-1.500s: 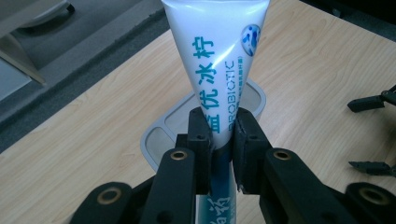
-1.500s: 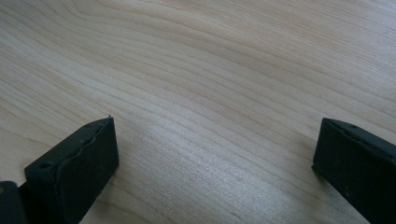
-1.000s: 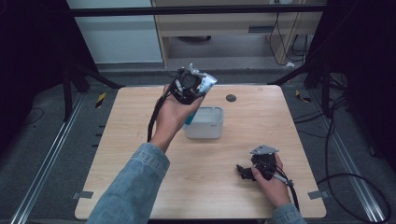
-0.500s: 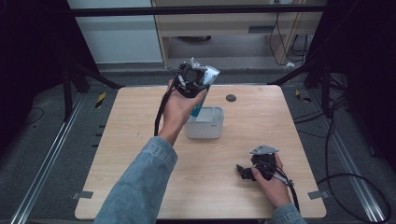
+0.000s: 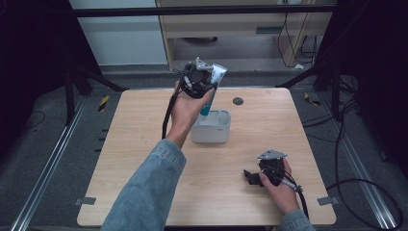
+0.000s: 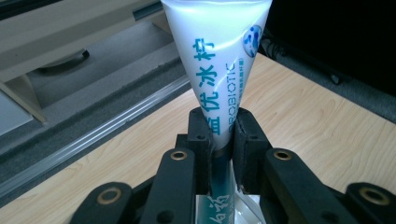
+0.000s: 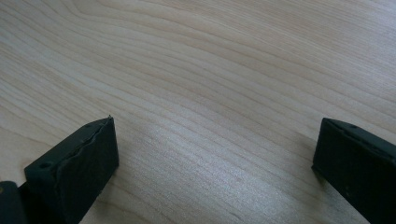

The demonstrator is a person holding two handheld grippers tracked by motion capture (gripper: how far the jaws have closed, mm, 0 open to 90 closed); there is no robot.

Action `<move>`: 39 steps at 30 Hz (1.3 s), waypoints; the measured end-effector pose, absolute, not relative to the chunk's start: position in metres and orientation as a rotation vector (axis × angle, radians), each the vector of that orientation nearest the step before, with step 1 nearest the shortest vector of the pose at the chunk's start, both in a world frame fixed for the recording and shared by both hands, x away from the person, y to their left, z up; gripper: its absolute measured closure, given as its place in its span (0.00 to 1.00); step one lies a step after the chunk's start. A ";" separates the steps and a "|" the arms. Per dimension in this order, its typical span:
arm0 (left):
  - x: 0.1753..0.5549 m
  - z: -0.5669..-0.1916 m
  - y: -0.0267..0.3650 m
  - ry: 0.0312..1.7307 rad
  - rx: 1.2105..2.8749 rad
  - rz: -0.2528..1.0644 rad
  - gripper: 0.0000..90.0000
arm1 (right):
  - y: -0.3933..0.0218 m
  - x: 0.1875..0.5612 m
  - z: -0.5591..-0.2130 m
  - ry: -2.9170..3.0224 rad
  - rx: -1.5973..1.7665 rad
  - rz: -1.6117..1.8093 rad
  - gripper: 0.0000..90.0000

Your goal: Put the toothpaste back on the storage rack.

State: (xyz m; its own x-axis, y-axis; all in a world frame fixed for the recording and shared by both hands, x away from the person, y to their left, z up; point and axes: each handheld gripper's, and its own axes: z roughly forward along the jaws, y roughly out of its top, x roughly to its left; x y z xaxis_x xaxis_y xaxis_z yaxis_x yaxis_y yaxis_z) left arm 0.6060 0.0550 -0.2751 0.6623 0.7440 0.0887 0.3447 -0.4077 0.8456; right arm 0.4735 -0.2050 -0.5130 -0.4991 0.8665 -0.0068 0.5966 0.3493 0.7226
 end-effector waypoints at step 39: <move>0.615 -0.294 0.039 0.810 2.030 0.581 0.88 | -0.205 0.473 -0.513 2.231 1.288 0.944 0.00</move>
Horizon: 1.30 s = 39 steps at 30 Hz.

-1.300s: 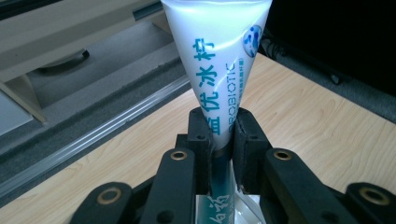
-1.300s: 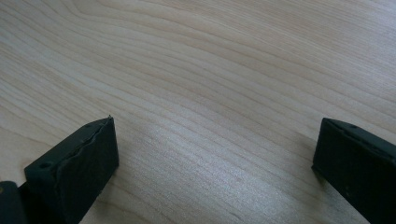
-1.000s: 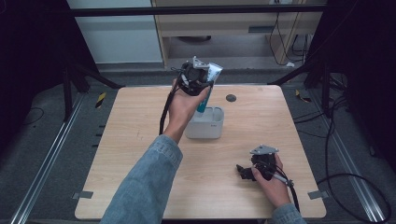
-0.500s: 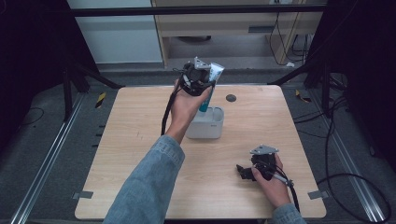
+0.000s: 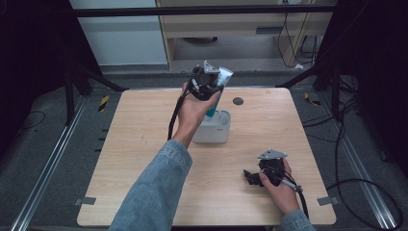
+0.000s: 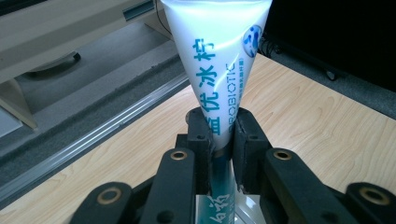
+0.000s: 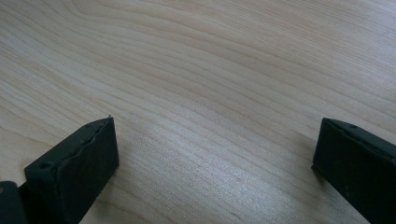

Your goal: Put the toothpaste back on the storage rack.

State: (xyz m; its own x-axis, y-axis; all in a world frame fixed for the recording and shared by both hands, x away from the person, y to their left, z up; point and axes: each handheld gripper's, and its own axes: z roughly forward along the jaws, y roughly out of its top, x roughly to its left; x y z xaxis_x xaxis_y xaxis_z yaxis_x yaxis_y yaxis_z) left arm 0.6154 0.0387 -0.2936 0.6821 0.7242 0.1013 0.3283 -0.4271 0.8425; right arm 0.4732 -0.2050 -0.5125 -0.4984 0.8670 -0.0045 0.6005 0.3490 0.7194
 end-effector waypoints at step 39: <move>0.616 -0.327 0.042 0.785 2.038 0.611 0.87 | -0.205 0.473 -0.513 2.231 1.287 0.944 0.00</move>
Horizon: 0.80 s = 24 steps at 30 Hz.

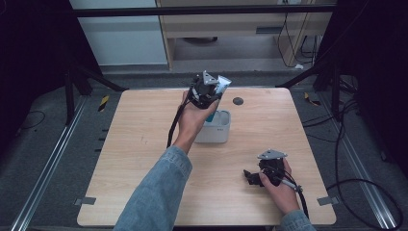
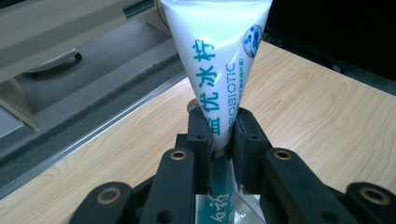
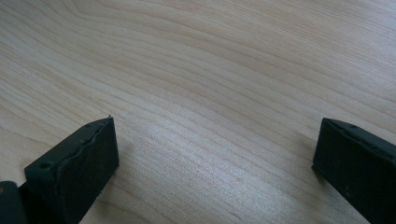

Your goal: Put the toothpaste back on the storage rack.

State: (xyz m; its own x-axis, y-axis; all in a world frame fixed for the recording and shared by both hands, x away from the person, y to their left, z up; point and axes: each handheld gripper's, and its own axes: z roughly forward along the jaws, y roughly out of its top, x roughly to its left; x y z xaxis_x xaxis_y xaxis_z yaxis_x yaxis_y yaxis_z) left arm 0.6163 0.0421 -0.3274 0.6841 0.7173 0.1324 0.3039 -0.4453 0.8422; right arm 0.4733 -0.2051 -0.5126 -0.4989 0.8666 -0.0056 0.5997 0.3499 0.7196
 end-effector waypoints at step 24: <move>0.615 -0.343 0.046 0.793 2.048 0.600 0.87 | -0.205 0.473 -0.513 2.231 1.285 0.943 0.00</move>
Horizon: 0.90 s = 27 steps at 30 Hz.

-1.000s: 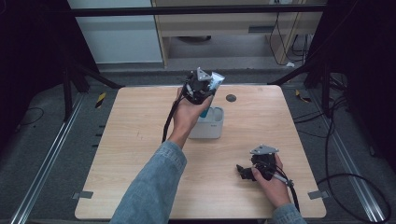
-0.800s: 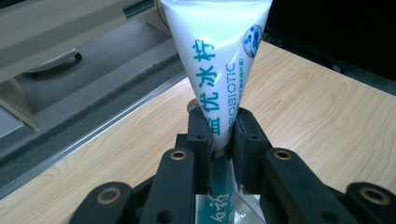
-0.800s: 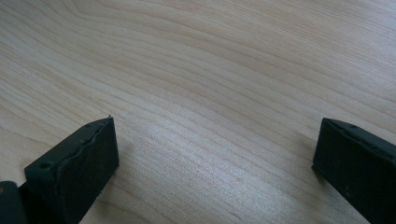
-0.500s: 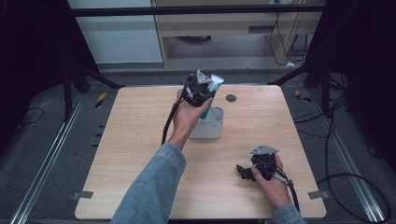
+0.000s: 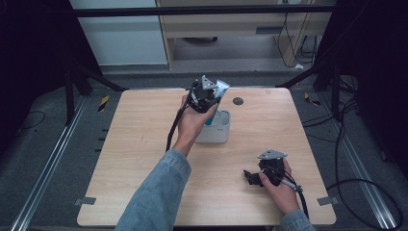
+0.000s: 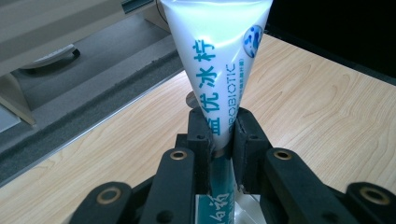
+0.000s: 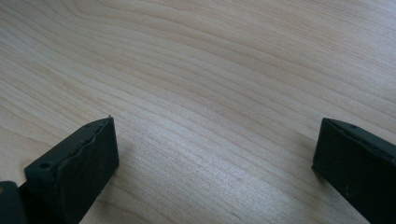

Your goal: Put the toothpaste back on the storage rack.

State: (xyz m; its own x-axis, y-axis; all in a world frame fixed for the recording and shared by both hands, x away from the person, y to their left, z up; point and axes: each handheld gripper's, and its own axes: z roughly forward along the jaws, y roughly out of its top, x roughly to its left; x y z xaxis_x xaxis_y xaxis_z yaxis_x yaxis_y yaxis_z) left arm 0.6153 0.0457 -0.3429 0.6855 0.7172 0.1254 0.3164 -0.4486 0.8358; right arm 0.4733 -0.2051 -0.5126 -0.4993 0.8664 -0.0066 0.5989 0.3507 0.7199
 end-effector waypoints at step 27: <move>0.612 -0.366 0.053 0.798 2.055 0.572 0.87 | -0.204 0.473 -0.512 2.230 1.304 0.949 0.00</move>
